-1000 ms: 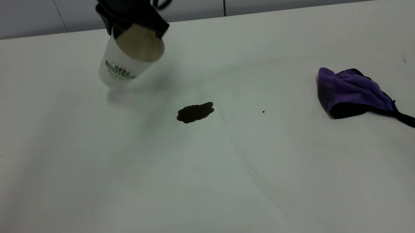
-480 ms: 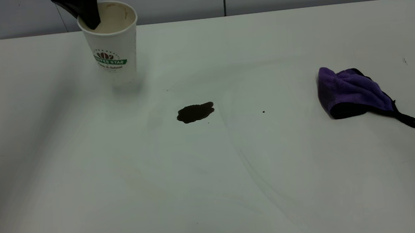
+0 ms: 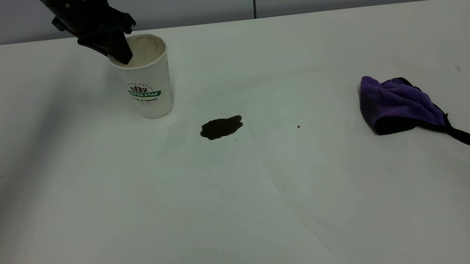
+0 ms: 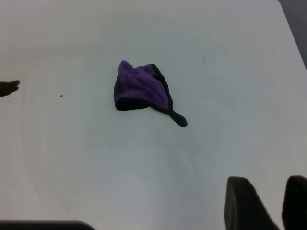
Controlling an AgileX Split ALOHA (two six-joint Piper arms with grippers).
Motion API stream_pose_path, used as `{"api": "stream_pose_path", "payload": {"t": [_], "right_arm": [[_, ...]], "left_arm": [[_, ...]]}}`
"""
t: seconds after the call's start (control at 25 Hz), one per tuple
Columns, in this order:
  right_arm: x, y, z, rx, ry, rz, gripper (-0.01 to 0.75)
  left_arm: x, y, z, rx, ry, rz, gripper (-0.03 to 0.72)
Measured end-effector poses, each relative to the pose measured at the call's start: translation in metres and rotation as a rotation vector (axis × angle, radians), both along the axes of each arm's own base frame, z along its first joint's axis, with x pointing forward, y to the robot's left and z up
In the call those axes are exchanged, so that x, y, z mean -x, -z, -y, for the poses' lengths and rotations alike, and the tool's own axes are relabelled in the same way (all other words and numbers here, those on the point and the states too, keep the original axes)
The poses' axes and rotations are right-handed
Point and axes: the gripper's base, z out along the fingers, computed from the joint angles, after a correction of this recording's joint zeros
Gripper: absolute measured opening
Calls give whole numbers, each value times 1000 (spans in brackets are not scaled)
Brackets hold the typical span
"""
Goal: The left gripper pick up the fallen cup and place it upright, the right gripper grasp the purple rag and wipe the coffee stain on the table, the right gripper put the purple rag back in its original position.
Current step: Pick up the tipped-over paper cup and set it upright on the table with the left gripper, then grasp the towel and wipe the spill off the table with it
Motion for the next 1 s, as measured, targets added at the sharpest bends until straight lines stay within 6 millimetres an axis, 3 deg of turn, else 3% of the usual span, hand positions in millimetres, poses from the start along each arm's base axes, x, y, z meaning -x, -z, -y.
{"api": "stream_pose_path", "payload": {"t": [0.16,0.24,0.32,0.4,0.52,0.72,0.88,1.0], "right_arm": [[0,0,0,0,0,0,239],[0,0,0,0,0,0,239],[0,0,0,0,0,0,239],[0,0,0,0,0,0,239],[0,0,0,0,0,0,239],[0,0,0,0,0,0,239],[0,0,0,0,0,0,239],[0,0,0,0,0,0,239]], "left_arm": [[-1,0,0,-5,12,10,371],[0,-8,0,-11,41,24,534],[1,-29,0,-10,65,46,660],[5,-66,0,-4,84,85,709],[24,-139,-1,11,115,144,707],[76,-235,-13,10,108,129,613],[115,-290,-27,-61,29,165,503],[138,-315,-36,-96,-64,215,433]]}}
